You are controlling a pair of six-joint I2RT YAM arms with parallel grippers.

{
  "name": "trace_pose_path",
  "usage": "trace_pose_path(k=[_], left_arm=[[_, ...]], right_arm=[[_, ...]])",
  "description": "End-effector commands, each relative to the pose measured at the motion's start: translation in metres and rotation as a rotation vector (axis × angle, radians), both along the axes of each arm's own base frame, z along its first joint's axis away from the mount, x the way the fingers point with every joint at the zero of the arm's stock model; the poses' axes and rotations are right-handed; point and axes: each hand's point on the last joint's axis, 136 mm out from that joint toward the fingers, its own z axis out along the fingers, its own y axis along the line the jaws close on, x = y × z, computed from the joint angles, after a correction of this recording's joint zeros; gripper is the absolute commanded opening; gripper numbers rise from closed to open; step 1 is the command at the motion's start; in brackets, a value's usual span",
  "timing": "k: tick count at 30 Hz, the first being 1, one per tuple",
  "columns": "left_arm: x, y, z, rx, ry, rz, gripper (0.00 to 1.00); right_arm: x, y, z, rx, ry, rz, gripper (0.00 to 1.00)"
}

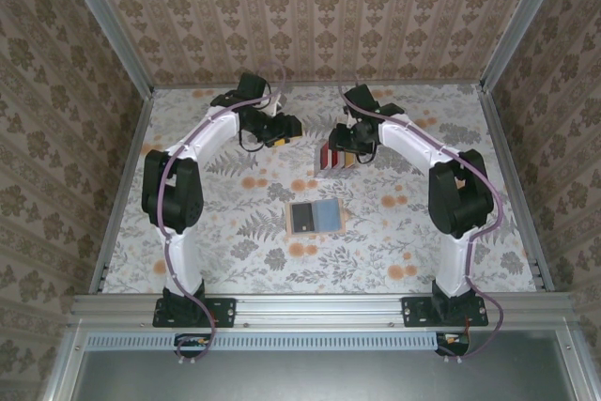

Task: Put the credit cards into the card holder
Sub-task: Pick up the credit card from the storage box.

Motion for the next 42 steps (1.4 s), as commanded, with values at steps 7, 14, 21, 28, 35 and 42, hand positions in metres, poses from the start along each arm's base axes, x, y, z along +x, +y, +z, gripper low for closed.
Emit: trace_pose_path(k=[7,14,21,28,35,42], left_arm=[[0.001,-0.005,0.006,-0.013,-0.006,-0.032,0.54],[0.001,-0.004,0.010,-0.018,-0.012,-0.030,0.54],[0.001,-0.004,0.013,-0.023,-0.015,-0.029,0.54],[0.000,-0.004,0.015,-0.030,-0.015,-0.029,0.54],[0.000,-0.004,0.017,-0.032,-0.023,-0.031,0.54],[0.000,-0.005,0.018,-0.036,-0.023,-0.031,0.54]], right_arm=[[0.006,-0.007,-0.021,-0.154,0.014,0.003,0.48],[0.009,-0.001,-0.030,-0.176,0.027,0.014,0.48],[0.008,-0.005,-0.030,-0.244,0.026,0.005,0.49],[0.007,0.003,-0.033,-0.264,0.042,0.010,0.49],[0.006,0.005,-0.042,-0.273,0.074,-0.006,0.50],[0.006,0.003,-0.033,-0.295,0.053,-0.019,0.50]])
